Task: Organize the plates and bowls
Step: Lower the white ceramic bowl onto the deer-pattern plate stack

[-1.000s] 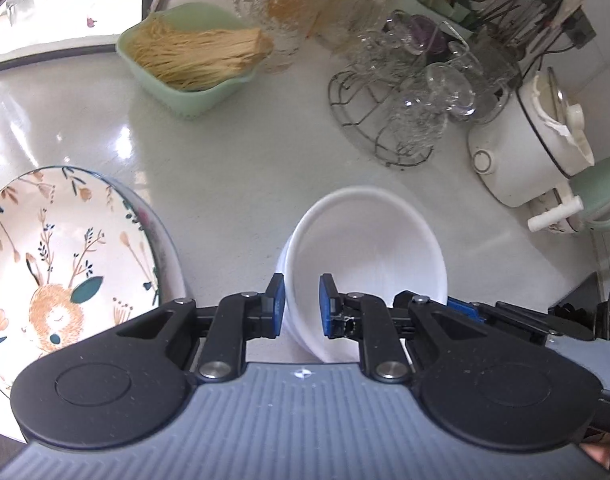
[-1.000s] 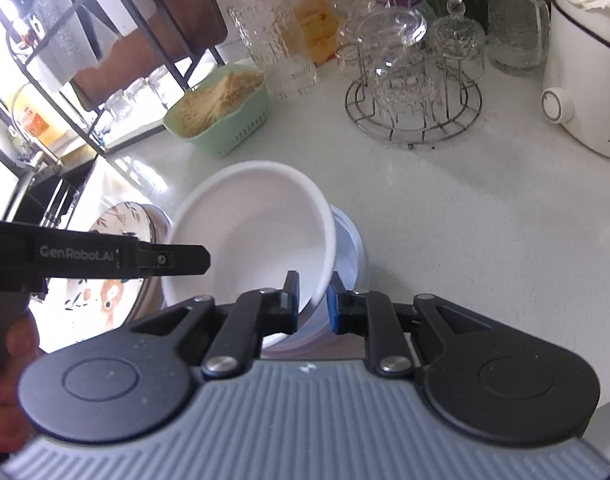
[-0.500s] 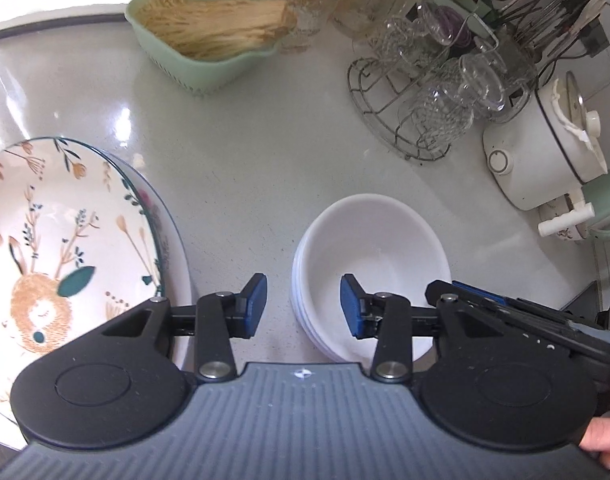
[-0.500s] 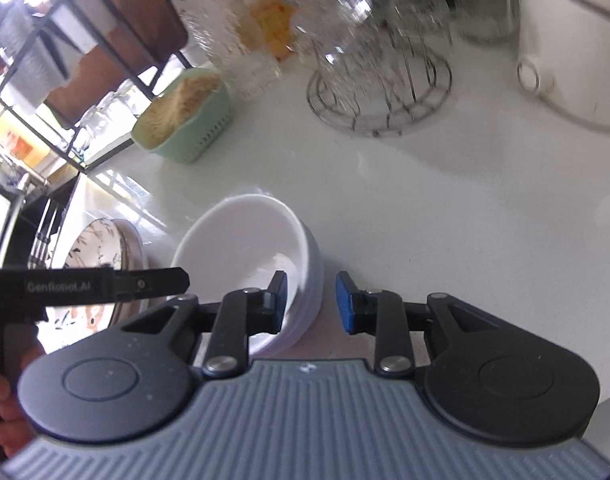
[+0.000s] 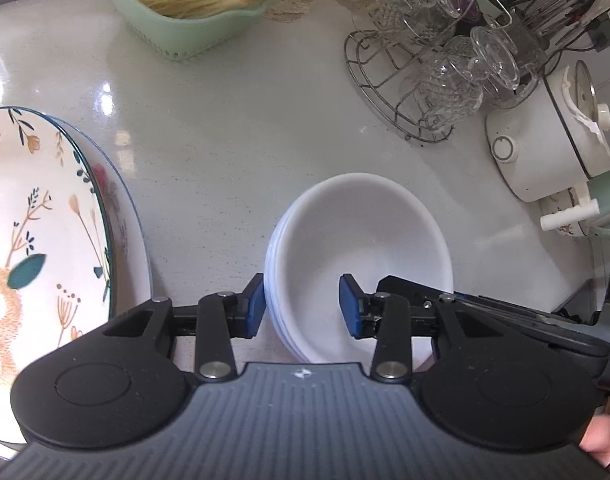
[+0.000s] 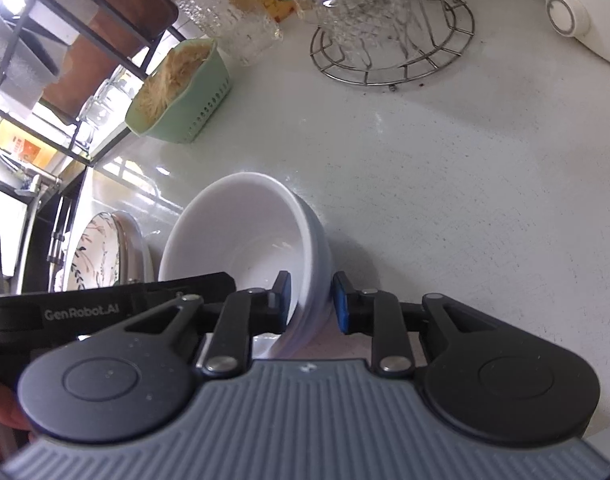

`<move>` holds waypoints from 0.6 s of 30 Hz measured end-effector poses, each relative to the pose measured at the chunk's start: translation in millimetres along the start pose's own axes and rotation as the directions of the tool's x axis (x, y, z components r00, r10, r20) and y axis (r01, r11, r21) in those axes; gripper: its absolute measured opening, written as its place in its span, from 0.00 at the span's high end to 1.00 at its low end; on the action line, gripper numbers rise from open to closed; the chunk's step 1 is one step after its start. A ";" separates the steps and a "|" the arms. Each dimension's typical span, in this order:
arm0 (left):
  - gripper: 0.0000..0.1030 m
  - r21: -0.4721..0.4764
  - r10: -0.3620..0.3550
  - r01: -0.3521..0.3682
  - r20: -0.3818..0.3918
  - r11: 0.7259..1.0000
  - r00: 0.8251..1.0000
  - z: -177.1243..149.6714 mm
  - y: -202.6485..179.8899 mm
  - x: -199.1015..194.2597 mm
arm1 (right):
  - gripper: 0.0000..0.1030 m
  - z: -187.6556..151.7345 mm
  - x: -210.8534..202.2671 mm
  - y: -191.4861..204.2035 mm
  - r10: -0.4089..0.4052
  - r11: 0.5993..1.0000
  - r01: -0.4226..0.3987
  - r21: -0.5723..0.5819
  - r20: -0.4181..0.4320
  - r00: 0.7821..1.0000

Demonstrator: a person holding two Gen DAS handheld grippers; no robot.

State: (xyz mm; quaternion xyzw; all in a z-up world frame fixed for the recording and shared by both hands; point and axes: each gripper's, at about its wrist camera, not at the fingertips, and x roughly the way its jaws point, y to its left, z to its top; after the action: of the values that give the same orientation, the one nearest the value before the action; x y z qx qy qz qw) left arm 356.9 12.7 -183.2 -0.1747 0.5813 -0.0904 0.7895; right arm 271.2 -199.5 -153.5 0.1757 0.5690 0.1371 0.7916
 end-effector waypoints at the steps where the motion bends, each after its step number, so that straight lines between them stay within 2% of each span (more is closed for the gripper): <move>1: 0.57 0.001 0.002 -0.002 0.001 1.000 1.000 1.1 -0.1 -0.7 | 0.75 0.7 -0.1 1.3 -0.001 1.000 0.001 -0.006 0.000 1.000; 9: 0.57 0.003 -0.017 0.017 0.034 1.000 0.999 12.3 6.1 -23.0 | 0.75 8.6 -10.0 17.5 0.003 1.000 -0.003 -0.018 0.020 1.000; 18: 0.57 -0.029 -0.014 0.017 0.115 0.999 0.993 21.5 35.3 -61.5 | 0.75 21.0 -15.2 60.6 0.054 0.997 -0.052 -0.058 0.045 0.998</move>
State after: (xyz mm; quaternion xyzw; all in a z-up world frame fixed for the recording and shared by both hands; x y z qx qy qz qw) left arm 356.3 70.2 -136.5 -0.1957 0.5351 -0.0779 0.8181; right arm 285.3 -153.8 -108.1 0.1715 0.5417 0.1699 0.8052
